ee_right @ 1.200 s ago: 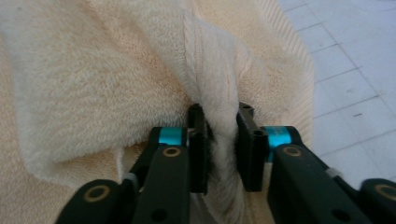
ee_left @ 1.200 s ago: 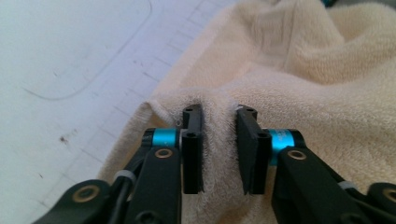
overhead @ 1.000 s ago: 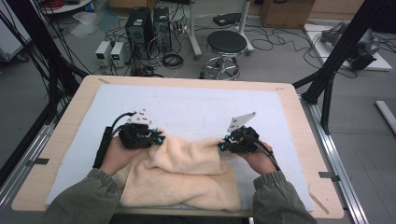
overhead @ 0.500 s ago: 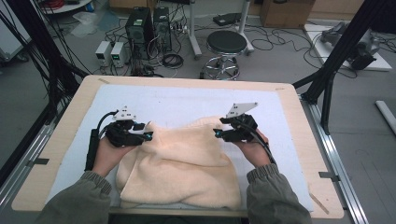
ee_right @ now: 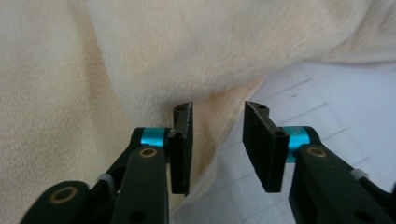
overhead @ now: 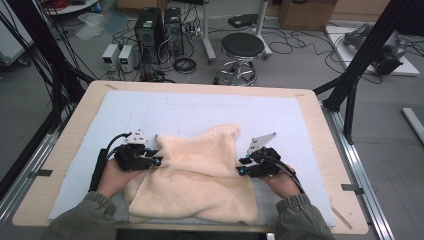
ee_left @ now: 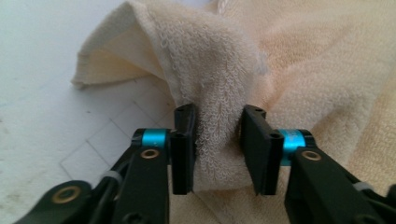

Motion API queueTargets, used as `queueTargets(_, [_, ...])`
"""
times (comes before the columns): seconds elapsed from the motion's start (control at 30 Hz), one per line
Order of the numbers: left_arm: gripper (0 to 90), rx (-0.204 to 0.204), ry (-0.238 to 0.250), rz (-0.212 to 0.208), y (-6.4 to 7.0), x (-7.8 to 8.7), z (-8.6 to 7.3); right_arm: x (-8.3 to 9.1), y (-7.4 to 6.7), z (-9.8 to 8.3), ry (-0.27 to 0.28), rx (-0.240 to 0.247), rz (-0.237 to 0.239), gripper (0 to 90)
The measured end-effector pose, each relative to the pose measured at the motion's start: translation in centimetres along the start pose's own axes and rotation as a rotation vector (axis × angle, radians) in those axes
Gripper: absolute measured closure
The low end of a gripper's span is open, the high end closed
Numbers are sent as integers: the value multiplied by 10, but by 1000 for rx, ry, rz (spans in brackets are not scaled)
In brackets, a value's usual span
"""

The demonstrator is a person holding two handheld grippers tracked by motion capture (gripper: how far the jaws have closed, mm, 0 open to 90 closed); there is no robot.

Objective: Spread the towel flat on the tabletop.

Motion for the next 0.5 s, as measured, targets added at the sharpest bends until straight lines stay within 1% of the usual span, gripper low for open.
queueTargets(0.07, [744, -14, -19, -3, 2, -2, -1, -6, -2, -4, -29, 6, 33, 770])
queueTargets(0.1, [776, -24, -21, -4, 4, -2, -2, -8, -4, -5, -25, 8, 48, 831])
queueTargets(0.13, [802, -32, -19, 1, 5, -2, -1, -7, -5, -5, -26, 9, 63, 860])
queueTargets(0.2, [817, -37, -13, 6, 6, 1, -1, -4, -6, -5, -33, 18, 56, 871])
queueTargets(0.27, [826, -35, -2, 6, 8, 4, -1, 2, -10, -8, -49, 21, 50, 873])
queueTargets(0.3, [828, -41, 4, 3, 9, 5, -1, 6, -13, -8, -50, 31, 44, 874])
queueTargets(0.4, [831, -40, 28, 6, 14, 11, -1, 22, -26, -11, -43, 48, 22, 875])
queueTargets(0.43, [832, -47, 32, 1, 16, 15, -2, 27, -30, -13, -41, 55, 15, 875])
queueTargets(0.5, [833, -42, 51, -11, 21, 19, -2, 37, -40, -16, -30, 57, 10, 875])
Point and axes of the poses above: each handheld gripper's, and its own axes: x roughly backward along the jaws, z roughly out of its top, y roughly to its right, the point moved 6 cm from there along -x, roughly forward along the jaws, and after that the axes turned 5 degrees about x, right-handed, at the moved point
